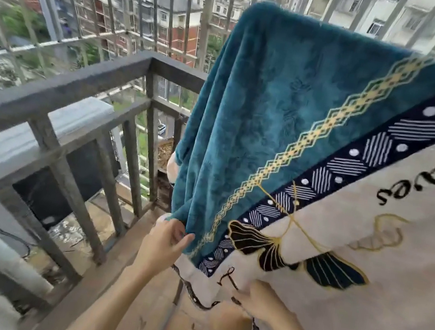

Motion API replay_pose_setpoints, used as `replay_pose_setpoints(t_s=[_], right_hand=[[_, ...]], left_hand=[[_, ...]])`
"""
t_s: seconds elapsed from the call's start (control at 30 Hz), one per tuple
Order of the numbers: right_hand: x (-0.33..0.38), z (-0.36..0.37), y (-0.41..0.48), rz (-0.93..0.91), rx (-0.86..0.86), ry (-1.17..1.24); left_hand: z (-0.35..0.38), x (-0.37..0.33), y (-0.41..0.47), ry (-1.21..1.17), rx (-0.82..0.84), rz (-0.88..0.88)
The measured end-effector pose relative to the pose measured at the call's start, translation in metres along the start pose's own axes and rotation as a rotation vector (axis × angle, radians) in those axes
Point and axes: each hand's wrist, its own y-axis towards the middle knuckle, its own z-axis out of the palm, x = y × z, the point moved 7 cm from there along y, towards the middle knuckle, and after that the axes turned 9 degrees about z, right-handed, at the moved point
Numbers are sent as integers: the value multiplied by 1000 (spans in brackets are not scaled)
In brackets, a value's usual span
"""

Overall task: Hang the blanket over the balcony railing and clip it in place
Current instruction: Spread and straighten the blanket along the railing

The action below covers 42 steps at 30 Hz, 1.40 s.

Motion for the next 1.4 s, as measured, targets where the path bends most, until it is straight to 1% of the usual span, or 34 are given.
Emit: replay_pose_setpoints(t_s=[0.07, 0.1, 0.13, 0.17, 0.23, 0.27, 0.33, 0.4, 0.47, 0.53, 0.57, 0.6, 0.7, 0.8, 0.87, 0.93, 0.97, 1.0, 1.03, 1.07, 1.1, 1.17, 1.23, 1.3, 1.4], right_hand=[[-31, 3, 2, 122, 29, 148], [-42, -3, 4, 175, 3, 271], [-49, -14, 5, 201, -72, 406], [-49, -31, 5, 169, -191, 517], [-47, -67, 7, -20, -451, 656], [-39, -84, 2, -102, -515, 723], [-21, -109, -8, -165, -596, 759], [-6, -117, -11, -216, -649, 644], [4, -101, -8, -218, -605, 473], [0, -69, 0, -163, -507, 373], [-3, -57, -1, -137, -475, 319], [-8, -43, 1, -118, -447, 272], [-22, 8, 6, -41, -324, 191], [-21, 51, 2, 9, -260, 138], [-3, 75, 2, -41, -155, 59], [14, 77, 3, -85, -131, 70], [17, 76, 9, -113, -151, 65], [15, 71, 13, -104, -154, 84], [11, 67, 14, -94, -138, 129], [3, 63, 15, -59, -100, 194], [-1, 61, 13, -86, -57, 204], [-25, 60, 5, -98, -5, 195], [-65, 56, -7, -48, -3, 195], [-116, 49, -20, 65, -63, 235], [-212, 29, -40, 308, -188, 395]], left_hand=[[18, 11, -8, -5, 129, -90], [26, 12, -12, -15, 195, -142], [35, 13, -15, -29, 249, -183], [40, 10, -17, -50, 283, -211], [46, 1, -17, -104, 290, -210], [48, -5, -16, -105, 291, -199], [48, -17, -14, -15, 318, -196], [47, -29, -14, 71, 336, -188], [50, -46, -16, 87, 349, -91], [64, -62, -22, 116, 435, -10], [73, -67, -25, 124, 474, -5], [80, -71, -27, 106, 473, -4], [88, -82, -24, 22, 363, 7], [88, -85, -25, 5, 314, 28], [86, -84, -31, -7, 294, 50], [86, -71, -40, 15, 310, 6], [86, -65, -44, 55, 342, -45], [91, -58, -49, 124, 401, -70], [95, -57, -54, 222, 496, -93], [104, -57, -57, 298, 588, -65], [113, -63, -61, 320, 676, -26], [128, -86, -66, 321, 782, 4], [144, -114, -68, 287, 842, 12], [163, -146, -68, 222, 857, 35], [190, -188, -65, 126, 834, 63]])
